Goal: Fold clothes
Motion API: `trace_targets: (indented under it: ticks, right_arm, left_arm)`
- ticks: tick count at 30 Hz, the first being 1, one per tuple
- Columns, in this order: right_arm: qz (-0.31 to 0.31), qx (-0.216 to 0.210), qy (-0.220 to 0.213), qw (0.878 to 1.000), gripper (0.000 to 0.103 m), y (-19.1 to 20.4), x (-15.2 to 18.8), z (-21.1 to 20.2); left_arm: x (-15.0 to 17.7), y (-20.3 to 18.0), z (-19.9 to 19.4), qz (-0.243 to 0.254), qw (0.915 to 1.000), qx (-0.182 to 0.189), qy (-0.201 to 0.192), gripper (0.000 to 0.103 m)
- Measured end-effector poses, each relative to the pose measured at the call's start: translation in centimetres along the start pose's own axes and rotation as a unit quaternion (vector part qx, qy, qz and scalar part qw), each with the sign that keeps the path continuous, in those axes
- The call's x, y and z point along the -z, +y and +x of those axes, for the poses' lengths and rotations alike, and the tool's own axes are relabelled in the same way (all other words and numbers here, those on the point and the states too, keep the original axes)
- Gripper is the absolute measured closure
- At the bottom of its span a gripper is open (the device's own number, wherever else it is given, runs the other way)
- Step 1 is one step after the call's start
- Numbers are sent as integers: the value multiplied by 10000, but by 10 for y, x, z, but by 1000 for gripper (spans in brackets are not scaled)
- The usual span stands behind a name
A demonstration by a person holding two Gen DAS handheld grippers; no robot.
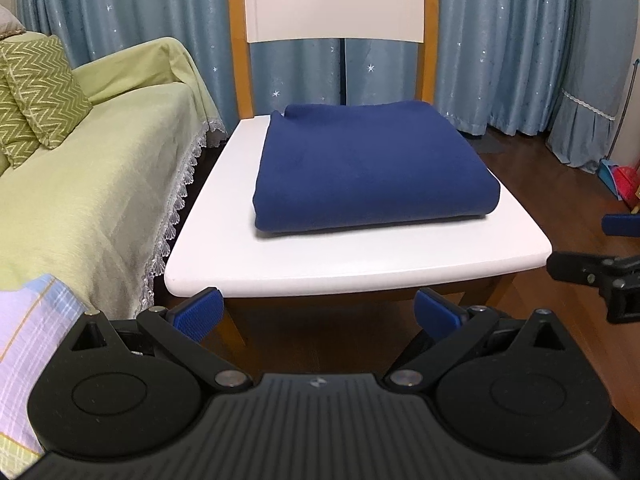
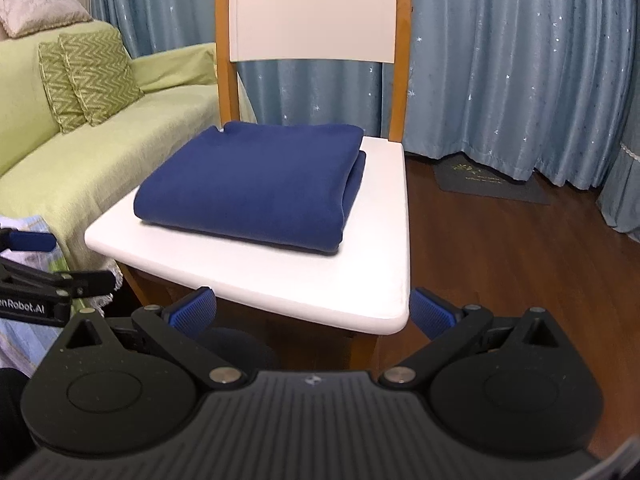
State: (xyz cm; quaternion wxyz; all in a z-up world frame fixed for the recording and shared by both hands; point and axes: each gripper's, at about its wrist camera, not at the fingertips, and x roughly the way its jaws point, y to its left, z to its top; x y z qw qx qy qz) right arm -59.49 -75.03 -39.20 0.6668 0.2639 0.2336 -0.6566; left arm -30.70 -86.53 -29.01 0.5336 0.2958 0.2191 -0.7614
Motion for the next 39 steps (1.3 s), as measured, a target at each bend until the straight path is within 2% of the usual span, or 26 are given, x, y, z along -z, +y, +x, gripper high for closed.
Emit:
trace_targets:
  ticks: [21, 39]
  right_arm:
    - [41, -62, -3, 10000, 1, 6, -4, 2]
    - [20, -18, -89, 10000, 1, 7, -12, 3]
  left_arm:
    - [-7, -5, 0, 285, 9995, 144, -69, 1]
    - [-9, 0, 2, 234, 9994, 203, -135, 1]
